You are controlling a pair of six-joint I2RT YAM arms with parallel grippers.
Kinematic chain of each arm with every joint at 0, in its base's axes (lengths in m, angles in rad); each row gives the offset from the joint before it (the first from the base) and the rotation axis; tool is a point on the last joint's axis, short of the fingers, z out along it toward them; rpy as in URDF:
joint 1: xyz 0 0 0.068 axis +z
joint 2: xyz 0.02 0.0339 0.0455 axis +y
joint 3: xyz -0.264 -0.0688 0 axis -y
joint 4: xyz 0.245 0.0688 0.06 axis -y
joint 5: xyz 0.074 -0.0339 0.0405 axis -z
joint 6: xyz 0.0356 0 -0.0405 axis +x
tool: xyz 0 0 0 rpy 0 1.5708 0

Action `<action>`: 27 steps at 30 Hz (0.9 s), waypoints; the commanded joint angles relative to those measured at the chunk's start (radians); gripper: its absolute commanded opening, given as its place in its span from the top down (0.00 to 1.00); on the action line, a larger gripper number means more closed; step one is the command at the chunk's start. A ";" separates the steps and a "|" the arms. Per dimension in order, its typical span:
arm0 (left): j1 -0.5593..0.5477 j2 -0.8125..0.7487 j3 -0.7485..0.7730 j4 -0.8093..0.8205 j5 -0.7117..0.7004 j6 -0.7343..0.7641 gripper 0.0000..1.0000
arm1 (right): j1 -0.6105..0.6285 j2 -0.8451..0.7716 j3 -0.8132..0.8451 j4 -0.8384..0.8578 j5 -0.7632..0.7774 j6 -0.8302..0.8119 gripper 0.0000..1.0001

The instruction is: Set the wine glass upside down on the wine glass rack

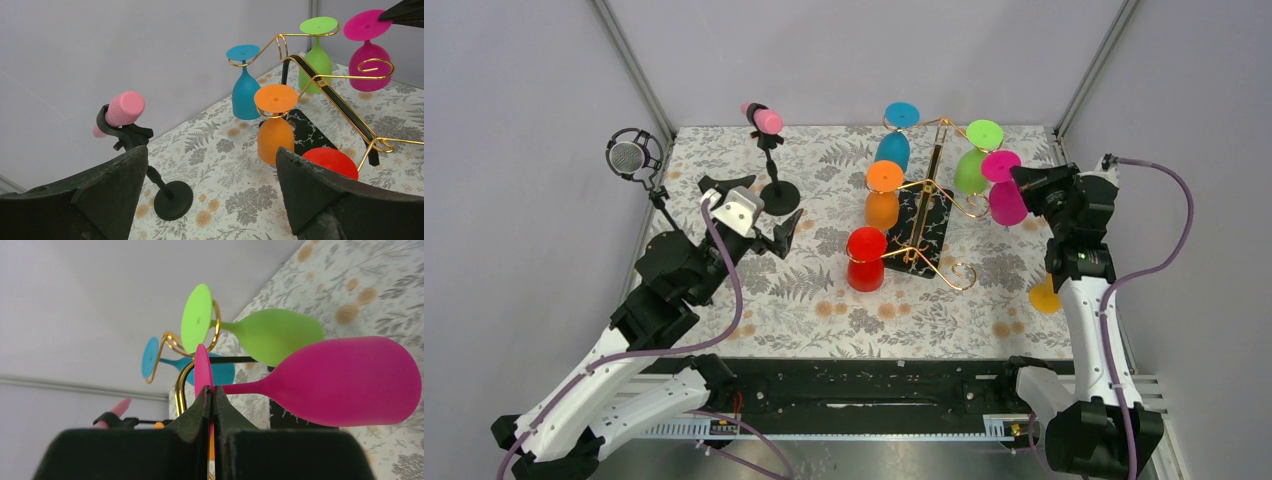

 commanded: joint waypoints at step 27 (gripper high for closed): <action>0.005 0.023 -0.024 0.128 0.055 -0.054 0.01 | -0.003 0.108 -0.033 0.184 -0.541 -0.019 1.00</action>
